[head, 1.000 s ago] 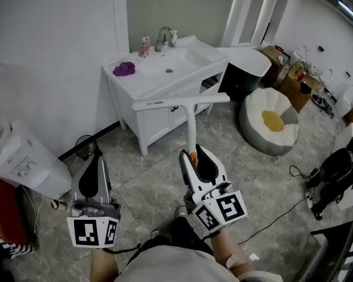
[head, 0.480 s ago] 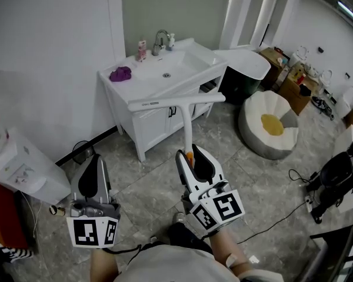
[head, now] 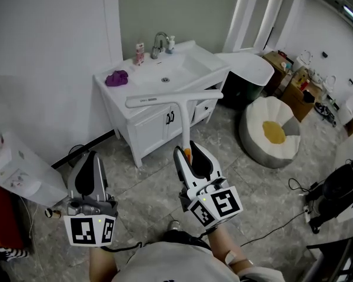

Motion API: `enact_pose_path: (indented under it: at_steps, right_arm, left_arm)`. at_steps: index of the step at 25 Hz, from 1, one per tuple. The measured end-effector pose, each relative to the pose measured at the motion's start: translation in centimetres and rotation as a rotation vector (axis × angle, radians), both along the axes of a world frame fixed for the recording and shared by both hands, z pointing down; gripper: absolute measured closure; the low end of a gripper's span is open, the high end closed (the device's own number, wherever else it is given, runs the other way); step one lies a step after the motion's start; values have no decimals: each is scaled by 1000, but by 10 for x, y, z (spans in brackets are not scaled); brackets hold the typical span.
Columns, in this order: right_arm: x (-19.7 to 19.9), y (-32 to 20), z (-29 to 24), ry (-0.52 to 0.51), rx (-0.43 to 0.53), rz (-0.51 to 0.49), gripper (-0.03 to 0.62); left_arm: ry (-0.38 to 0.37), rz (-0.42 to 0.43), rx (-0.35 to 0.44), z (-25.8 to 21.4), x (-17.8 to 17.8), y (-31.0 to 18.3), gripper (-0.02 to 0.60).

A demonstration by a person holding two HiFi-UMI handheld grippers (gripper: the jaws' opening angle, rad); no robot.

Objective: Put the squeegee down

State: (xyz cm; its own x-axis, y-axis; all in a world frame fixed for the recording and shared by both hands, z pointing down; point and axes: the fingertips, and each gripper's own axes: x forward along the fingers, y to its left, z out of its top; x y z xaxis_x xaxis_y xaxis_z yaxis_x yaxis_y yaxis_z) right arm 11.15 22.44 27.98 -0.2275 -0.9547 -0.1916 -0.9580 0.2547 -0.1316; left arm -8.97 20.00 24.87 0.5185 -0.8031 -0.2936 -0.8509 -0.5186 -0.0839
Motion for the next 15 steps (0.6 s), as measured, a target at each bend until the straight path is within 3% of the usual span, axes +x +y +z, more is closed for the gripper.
enact_pose_path:
  at_steps: [15]
  right_arm:
    - [61,-36,4,-4,11,-69,460]
  left_arm:
    - [-6,-64,22,0,62,-21,574]
